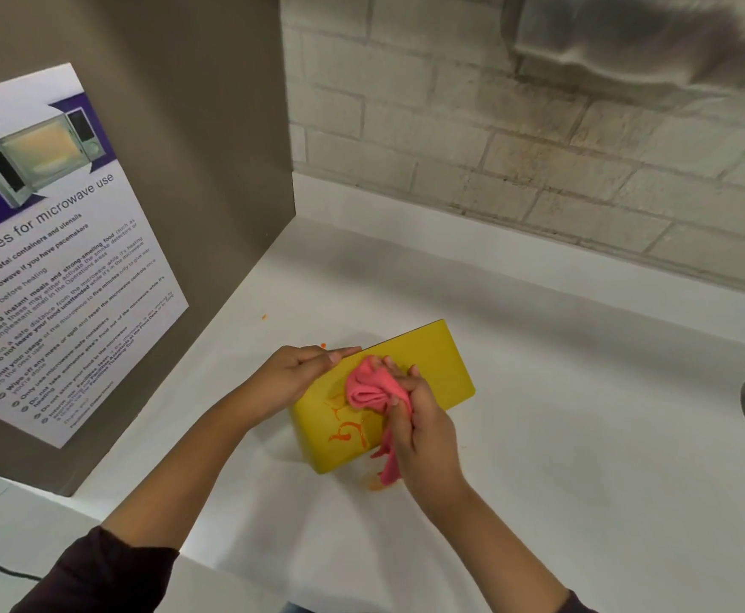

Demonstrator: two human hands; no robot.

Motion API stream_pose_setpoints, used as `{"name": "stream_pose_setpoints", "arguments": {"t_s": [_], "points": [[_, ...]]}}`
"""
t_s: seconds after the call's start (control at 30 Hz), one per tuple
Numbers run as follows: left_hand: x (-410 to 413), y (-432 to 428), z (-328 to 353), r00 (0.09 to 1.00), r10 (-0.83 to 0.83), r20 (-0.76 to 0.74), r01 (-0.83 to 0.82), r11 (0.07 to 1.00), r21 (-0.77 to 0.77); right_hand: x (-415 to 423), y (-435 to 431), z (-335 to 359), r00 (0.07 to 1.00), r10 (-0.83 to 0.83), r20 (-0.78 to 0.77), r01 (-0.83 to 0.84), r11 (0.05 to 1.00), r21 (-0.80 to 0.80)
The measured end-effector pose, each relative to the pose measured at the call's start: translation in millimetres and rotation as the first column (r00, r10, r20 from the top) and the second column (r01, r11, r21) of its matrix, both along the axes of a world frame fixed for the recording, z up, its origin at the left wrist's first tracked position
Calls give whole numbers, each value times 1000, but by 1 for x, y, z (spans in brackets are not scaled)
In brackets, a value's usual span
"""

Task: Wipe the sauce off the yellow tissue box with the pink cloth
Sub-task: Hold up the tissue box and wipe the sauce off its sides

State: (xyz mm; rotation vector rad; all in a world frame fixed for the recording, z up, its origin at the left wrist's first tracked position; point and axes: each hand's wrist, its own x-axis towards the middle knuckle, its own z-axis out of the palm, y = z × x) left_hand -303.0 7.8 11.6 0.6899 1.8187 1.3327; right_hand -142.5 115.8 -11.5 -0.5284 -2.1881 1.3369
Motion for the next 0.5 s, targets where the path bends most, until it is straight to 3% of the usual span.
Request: {"name": "stream_pose_setpoints", "arguments": {"t_s": [0.17,0.27,0.4,0.5], "points": [[3,1,3,1000,11,3,-11,1000,12,-13,7,6,954,-294,-58,284,949,-136],[2,2,4,999,42,35,-43,998,38,-23,-8,7,970,-223,-94,216,973,-75],[1,1,4,997,41,71,-44,998,35,-11,0,-2,997,57,-50,-52,995,89],[1,0,3,996,36,78,-38,999,27,-2,14,-4,999,0,40,0,1000,-12]]}}
